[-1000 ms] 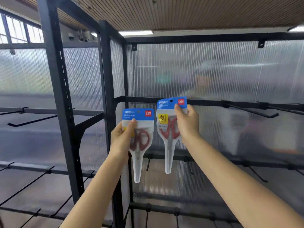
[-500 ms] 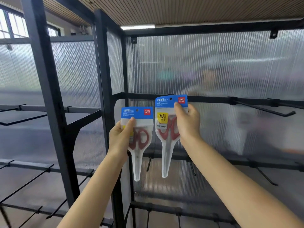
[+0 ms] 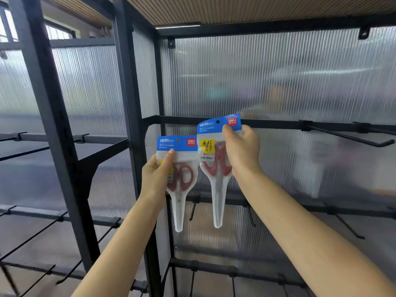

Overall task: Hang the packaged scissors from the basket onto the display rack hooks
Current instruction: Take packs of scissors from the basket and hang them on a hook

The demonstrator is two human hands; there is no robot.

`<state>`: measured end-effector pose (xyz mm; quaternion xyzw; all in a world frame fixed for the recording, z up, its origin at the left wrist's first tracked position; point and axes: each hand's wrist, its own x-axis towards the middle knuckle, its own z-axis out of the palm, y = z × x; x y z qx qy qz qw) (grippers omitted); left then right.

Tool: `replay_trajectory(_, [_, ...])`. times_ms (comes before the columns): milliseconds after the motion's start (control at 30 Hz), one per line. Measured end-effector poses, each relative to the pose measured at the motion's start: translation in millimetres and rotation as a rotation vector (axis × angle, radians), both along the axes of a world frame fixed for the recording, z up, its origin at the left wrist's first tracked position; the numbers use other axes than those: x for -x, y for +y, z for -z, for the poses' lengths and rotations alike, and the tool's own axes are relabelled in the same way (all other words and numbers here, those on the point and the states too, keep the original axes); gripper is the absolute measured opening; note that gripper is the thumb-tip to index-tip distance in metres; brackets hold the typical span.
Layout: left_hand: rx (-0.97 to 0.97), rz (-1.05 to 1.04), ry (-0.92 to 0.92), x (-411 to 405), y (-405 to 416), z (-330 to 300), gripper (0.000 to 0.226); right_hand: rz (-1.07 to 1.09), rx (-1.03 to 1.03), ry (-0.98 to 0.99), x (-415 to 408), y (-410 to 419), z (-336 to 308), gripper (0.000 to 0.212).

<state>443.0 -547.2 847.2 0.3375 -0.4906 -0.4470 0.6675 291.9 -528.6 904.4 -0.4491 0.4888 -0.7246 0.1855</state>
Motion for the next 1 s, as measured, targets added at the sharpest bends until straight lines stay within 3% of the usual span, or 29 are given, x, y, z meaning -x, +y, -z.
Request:
replay_trajectory(367, [0.017, -0.004, -0.018, -2.4, -2.2, 1.4, 0.009, 0.006, 0.074, 0.037, 10.4, -4.8, 19.0, 0.013])
replay_trajectory(1000, [-0.018, 0.038, -0.021, 8.6, -6.1, 8.4, 0.012, 0.046, -0.076, 0.109, 28.4, -58.6, 28.5, 0.021])
